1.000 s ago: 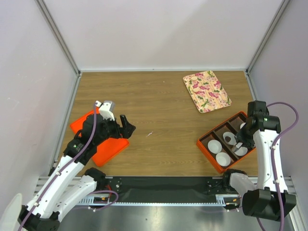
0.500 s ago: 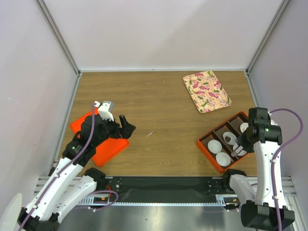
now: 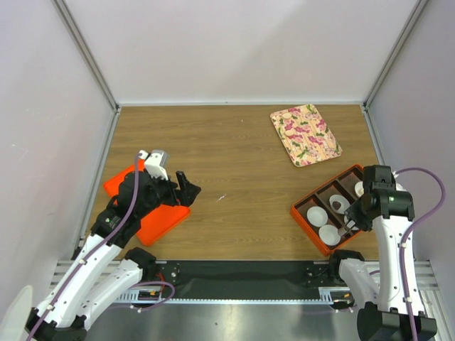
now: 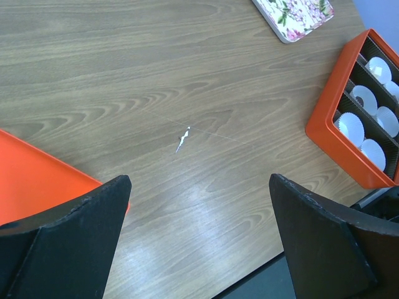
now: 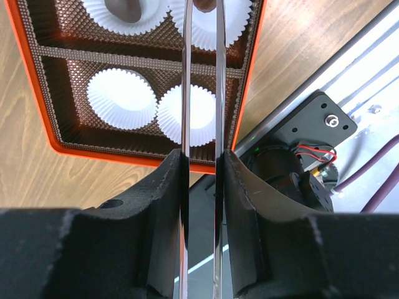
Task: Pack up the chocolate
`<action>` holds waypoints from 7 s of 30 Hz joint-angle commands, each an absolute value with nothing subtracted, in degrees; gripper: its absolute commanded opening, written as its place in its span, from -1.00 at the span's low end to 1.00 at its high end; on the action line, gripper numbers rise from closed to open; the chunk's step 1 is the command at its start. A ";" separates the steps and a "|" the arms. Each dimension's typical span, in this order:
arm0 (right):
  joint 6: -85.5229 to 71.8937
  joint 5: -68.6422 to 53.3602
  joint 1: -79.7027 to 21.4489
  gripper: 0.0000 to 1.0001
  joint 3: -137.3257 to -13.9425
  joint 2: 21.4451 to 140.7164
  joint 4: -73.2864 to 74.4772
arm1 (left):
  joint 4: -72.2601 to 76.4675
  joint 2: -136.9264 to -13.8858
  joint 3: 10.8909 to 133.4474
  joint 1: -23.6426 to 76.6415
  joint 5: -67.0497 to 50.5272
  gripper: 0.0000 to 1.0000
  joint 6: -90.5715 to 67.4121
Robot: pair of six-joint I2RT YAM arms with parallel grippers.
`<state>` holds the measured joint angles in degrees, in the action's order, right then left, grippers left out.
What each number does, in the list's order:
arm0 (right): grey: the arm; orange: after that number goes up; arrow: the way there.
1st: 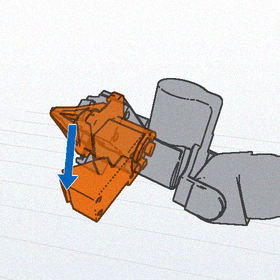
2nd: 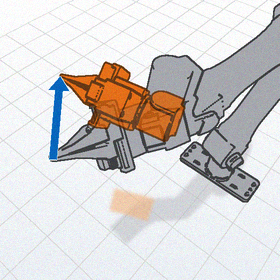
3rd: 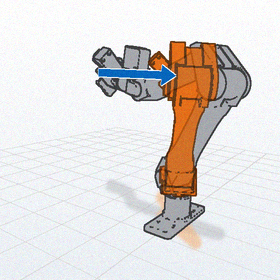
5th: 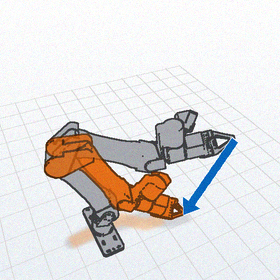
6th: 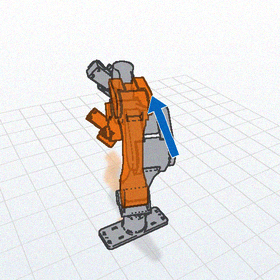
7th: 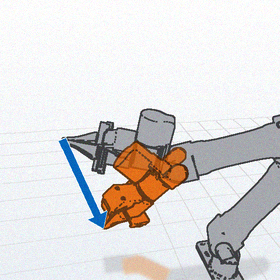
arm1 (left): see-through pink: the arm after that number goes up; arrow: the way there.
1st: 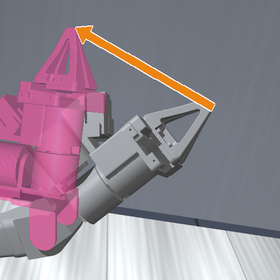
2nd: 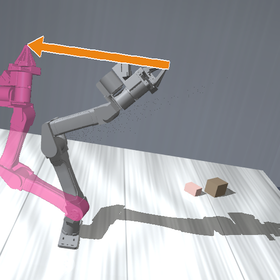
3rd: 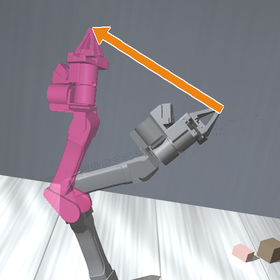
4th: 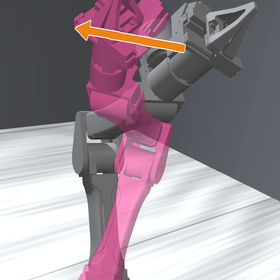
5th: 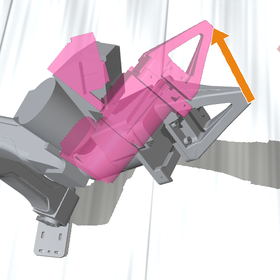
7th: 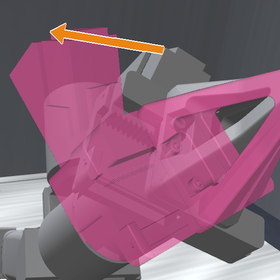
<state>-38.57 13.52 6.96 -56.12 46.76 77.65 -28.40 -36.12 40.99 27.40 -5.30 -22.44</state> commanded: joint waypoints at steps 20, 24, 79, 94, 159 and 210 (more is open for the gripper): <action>-39.38 14.41 5.80 -0.22 -58.62 42.27 87.10 | -27.60 -33.75 40.96 28.48 -4.31 0.99 -22.76; -39.29 14.06 5.80 -0.18 -58.89 42.19 87.10 | -27.86 -33.05 41.04 28.74 -3.61 0.99 -22.85; -11.60 5.45 -12.92 0.07 -104.24 115.83 39.11 | -30.76 -36.65 42.36 31.03 -0.09 0.99 -22.41; -14.50 10.11 -13.62 0.01 -100.20 112.42 41.40 | -30.67 -37.88 42.89 31.03 -0.09 1.00 -22.15; -55.45 -3.34 -15.56 -0.53 -63.81 36.21 87.01 | -28.30 -31.11 42.36 31.03 -5.62 1.00 -21.71; -46.23 5.11 -14.68 -0.79 -64.86 48.61 87.28 | -27.69 -30.23 41.92 30.94 -8.62 1.00 -21.62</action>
<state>-46.85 6.74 -15.05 -62.00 50.87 77.65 -29.28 -29.85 40.99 30.74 -7.81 -22.22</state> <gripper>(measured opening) 0.369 0.996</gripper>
